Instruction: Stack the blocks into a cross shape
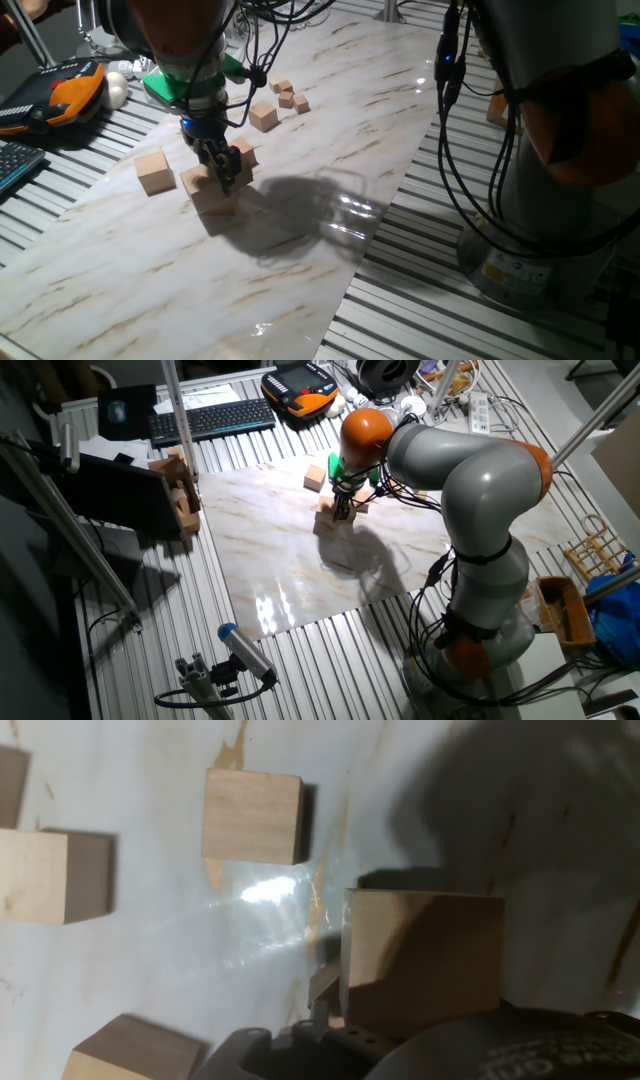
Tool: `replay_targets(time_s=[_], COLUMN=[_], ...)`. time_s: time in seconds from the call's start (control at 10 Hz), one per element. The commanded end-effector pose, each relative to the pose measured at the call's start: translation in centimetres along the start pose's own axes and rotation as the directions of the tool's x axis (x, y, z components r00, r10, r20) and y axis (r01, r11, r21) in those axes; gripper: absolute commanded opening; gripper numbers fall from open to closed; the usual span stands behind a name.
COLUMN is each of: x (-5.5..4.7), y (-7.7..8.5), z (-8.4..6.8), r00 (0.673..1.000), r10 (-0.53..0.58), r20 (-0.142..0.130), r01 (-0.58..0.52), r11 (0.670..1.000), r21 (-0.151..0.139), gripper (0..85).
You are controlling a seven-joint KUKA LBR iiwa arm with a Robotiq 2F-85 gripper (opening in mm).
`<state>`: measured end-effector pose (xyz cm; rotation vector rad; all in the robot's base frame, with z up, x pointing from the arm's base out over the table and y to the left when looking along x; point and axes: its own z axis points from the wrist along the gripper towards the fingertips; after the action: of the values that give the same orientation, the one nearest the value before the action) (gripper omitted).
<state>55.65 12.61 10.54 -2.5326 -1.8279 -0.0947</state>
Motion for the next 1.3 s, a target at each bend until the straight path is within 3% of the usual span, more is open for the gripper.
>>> replay_targets(time_s=[0.0,0.3,0.4,1.2], x=[0.03,0.04,0.03,0.03], y=[0.02,-0.02,-0.02,-0.06], z=[-0.03,-0.02,-0.02,-0.16], r00=[1.0,1.0,1.0,1.0], r10=[-0.001,-0.004,-0.004,-0.013], r20=[0.0,0.003,0.004,0.006], r01=[0.001,0.004,0.004,0.013], r11=[1.0,1.0,1.0,1.0], r21=[-0.001,0.003,0.008,0.025], gripper=[68.0,68.0,85.0,85.0])
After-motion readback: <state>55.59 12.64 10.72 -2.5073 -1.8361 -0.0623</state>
